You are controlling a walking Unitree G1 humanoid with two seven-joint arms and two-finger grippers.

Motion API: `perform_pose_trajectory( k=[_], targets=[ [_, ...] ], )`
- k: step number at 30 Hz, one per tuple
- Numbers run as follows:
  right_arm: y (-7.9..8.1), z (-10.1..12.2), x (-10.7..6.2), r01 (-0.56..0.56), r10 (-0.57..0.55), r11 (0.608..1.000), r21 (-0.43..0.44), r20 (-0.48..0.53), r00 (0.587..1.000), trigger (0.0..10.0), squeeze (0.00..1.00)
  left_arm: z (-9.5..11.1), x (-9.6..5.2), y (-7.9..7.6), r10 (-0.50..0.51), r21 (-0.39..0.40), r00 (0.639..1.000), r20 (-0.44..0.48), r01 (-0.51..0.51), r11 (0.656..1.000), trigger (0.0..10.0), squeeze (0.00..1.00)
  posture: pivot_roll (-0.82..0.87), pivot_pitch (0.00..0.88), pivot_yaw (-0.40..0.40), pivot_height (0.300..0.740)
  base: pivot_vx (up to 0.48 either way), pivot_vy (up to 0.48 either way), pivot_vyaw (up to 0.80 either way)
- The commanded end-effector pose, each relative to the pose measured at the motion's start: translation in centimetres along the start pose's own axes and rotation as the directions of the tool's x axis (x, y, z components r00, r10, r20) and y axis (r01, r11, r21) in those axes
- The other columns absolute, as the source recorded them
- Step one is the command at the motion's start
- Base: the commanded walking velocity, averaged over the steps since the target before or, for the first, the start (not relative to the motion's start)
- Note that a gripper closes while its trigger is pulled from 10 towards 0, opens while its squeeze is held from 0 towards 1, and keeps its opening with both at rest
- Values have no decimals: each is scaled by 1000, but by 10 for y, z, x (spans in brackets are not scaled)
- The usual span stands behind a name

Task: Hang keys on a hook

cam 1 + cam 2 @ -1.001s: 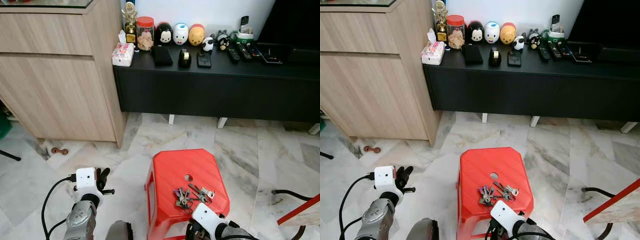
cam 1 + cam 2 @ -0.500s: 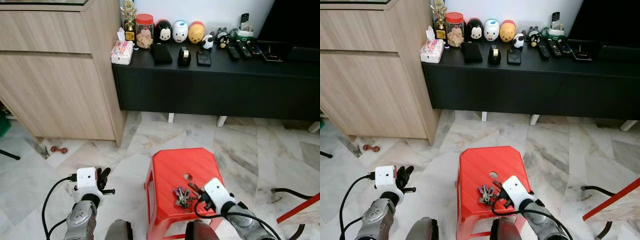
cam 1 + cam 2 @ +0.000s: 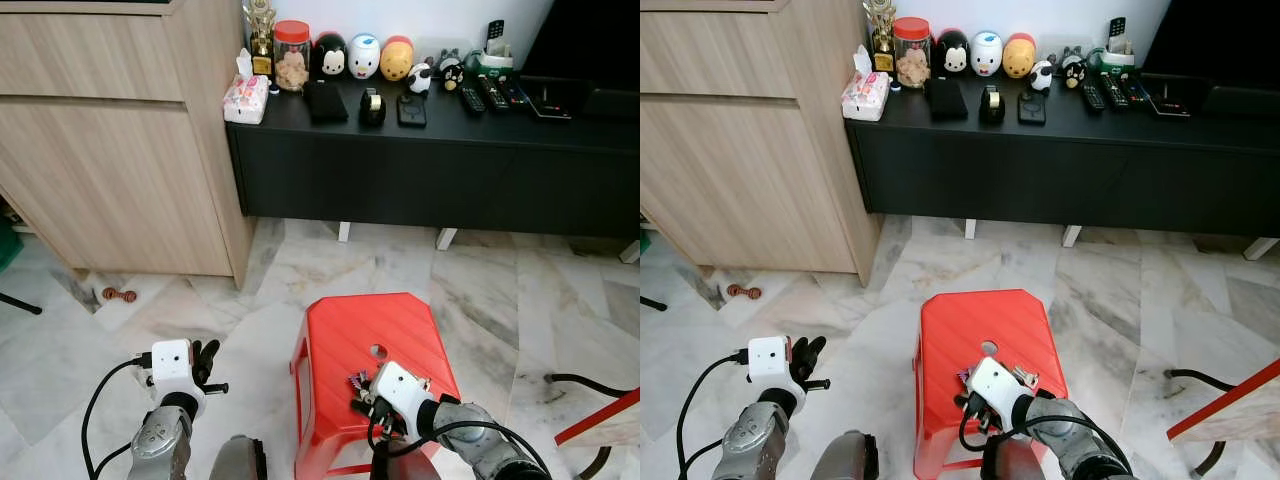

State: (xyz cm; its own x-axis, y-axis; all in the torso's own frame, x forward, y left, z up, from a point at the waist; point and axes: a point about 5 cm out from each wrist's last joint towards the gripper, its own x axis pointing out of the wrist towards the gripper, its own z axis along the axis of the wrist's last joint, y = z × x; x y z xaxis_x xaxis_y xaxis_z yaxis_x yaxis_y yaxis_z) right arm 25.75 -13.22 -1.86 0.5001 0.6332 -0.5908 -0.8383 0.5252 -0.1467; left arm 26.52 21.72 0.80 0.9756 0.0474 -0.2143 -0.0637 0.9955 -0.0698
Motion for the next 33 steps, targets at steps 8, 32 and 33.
perform_pose_trajectory(
  k=[8, 32, 33],
  targets=[
    [-2, -1, 2, 82, -82, 996, -21, -30, 996, 10000, 0, -7, -7, -2, 3, -6, 1000, -10, -3, 1000, 10000, 0, 198, 152, -84, 639, 0, 0, 0],
    [18, -14, 10, 41, -59, 993, -115, -153, 987, 10000, 0, -11, -13, -6, 6, -15, 1000, -17, -6, 1000, 10000, 0, 200, 191, -101, 639, 0, 0, 0],
    [18, -15, 10, 48, -67, 991, -122, -157, 985, 10000, 0, -11, -13, -6, 6, -16, 1000, -18, -7, 1000, 10000, 0, 200, 191, -101, 639, 0, 0, 0]
  ],
)
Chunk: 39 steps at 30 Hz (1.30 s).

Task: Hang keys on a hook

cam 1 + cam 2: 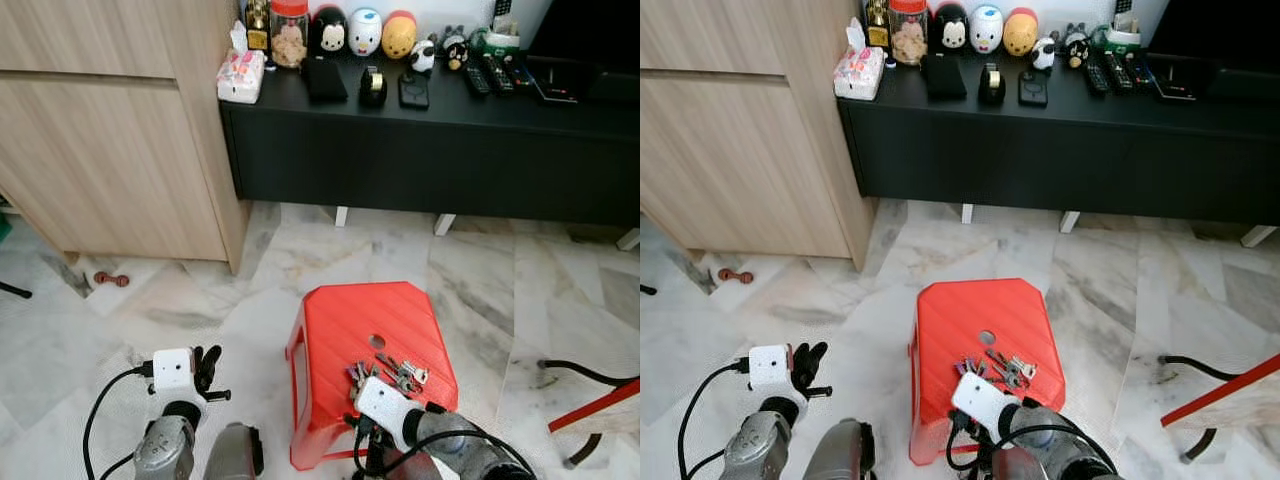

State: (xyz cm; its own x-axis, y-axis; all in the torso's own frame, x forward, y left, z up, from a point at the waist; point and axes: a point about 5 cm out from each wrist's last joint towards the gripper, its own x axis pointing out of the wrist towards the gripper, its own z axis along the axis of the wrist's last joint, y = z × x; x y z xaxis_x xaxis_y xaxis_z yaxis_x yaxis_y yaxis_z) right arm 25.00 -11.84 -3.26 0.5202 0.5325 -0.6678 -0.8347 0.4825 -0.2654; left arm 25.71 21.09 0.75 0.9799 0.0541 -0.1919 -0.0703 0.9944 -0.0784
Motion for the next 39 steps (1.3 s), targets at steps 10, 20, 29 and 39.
perform_pose_trajectory(
  k=[10, 20, 29, 39],
  targets=[
    [-5, -12, -4, 98, -99, 995, -15, -74, 992, 10000, 0, -8, -4, -1, 4, -7, 999, -43, -5, 1000, 10000, 0, 199, 191, -101, 639, 0, 0, 0],
    [-13, -10, -6, 158, -159, 987, -24, -51, 986, 10000, 0, -8, -3, 0, 9, -3, 999, -46, -9, 1000, 10000, 0, 198, 188, -100, 639, 0, 0, 0],
    [-12, -12, -6, 140, -142, 990, -27, -69, 988, 10000, 0, -7, -3, -2, 4, -3, 999, -45, -4, 1000, 10000, 0, 197, 188, -101, 639, 0, 0, 0],
    [-7, -10, -4, 112, -112, 994, -4, -58, 992, 0, 0, -7, -3, -3, 2, 2, 999, -42, -2, 1000, 10000, 0, 200, 192, -103, 639, 0, 0, 0]
  ],
)
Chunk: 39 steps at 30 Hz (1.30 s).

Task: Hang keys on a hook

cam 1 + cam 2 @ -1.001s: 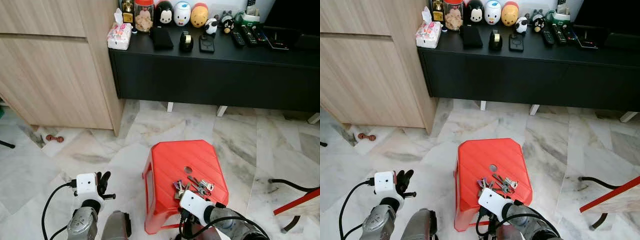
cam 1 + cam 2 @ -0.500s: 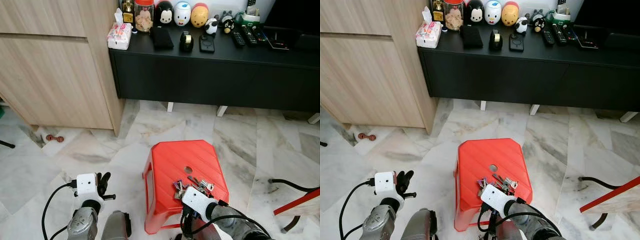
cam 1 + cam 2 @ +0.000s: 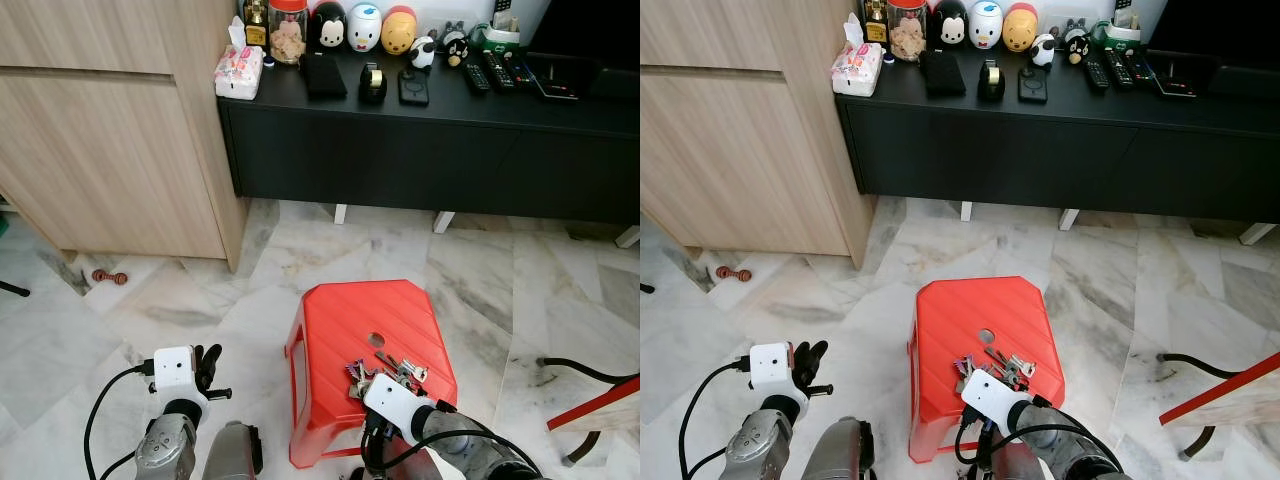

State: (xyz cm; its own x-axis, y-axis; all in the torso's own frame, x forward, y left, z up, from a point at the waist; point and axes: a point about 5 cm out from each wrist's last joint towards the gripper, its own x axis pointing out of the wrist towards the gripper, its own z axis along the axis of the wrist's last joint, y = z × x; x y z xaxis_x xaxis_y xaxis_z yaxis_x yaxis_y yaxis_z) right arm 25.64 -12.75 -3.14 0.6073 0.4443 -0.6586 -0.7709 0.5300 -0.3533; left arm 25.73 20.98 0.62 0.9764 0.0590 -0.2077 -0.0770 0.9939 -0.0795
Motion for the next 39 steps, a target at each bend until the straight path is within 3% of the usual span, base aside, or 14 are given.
perform_pose_trajectory(
  k=[1, 20, 24, 27, 39],
  targets=[
    [3, -6, -1, 1, 0, 1000, 13, -23, 1000, 0, 0, -6, -3, -2, -5, 4, 1000, -27, 5, 1000, 10000, 0, 200, 192, -104, 639, 0, 0, 0],
    [0, -13, -3, 43, -41, 999, 20, -78, 996, 0, 0, -13, -11, -5, -8, 11, 999, -39, 8, 1000, 10000, 0, 201, 223, -113, 639, 0, 0, 0],
    [1, -5, 0, 54, -51, 990, 130, -22, 998, 0, 0, -13, -11, -5, -8, 15, 999, -43, 9, 1000, 10000, 0, 199, 220, -116, 639, 0, 0, 0],
    [-1, -1, 1, 66, -68, 986, 156, 4, 998, 0, 0, -13, -10, -6, -9, 16, 999, -44, 9, 1000, 10000, 0, 199, 217, -116, 639, 0, 0, 0],
    [-27, 10, -3, 149, -195, 919, 366, 94, 976, 0, 0, -10, -4, -7, -9, 18, 999, -46, 10, 1000, 10000, 0, 190, 188, -113, 639, 0, 0, 0]
  ],
)
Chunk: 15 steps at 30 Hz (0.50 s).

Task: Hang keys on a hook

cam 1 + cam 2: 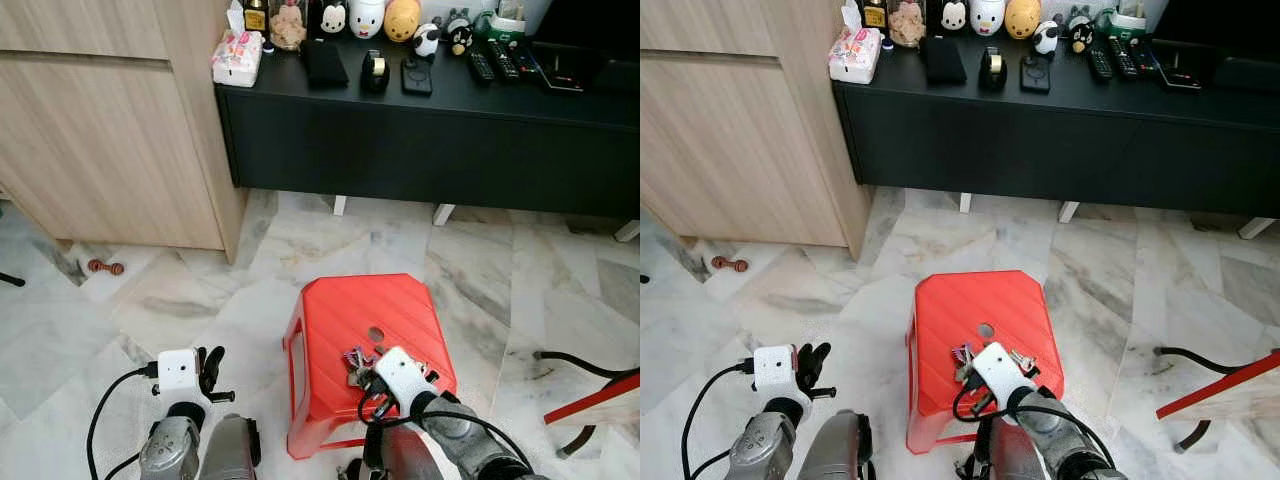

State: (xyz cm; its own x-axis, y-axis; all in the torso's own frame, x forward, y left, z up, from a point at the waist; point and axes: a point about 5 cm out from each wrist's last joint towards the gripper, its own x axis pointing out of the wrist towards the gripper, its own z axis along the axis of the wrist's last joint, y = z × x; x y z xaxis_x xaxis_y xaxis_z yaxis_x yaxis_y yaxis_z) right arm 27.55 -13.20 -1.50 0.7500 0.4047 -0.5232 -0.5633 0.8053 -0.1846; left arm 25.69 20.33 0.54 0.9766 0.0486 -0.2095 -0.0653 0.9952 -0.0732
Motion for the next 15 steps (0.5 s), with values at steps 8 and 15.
perform_pose_trajectory(
  k=[8, 15],
  targets=[
    [-5, 1, -3, -11, 6, 996, 90, 51, 999, 10000, 0, -7, 0, 0, 0, 12, 999, -46, 0, 1000, 10000, 0, 186, 174, -110, 639, 0, 0, 0],
    [3, -4, -7, -144, 142, 989, 35, 48, 989, 10000, 1000, -7, 0, 0, -1, 14, 999, -46, 1, 1000, 10000, 0, 183, 173, -109, 639, 0, 0, 0]
  ],
)
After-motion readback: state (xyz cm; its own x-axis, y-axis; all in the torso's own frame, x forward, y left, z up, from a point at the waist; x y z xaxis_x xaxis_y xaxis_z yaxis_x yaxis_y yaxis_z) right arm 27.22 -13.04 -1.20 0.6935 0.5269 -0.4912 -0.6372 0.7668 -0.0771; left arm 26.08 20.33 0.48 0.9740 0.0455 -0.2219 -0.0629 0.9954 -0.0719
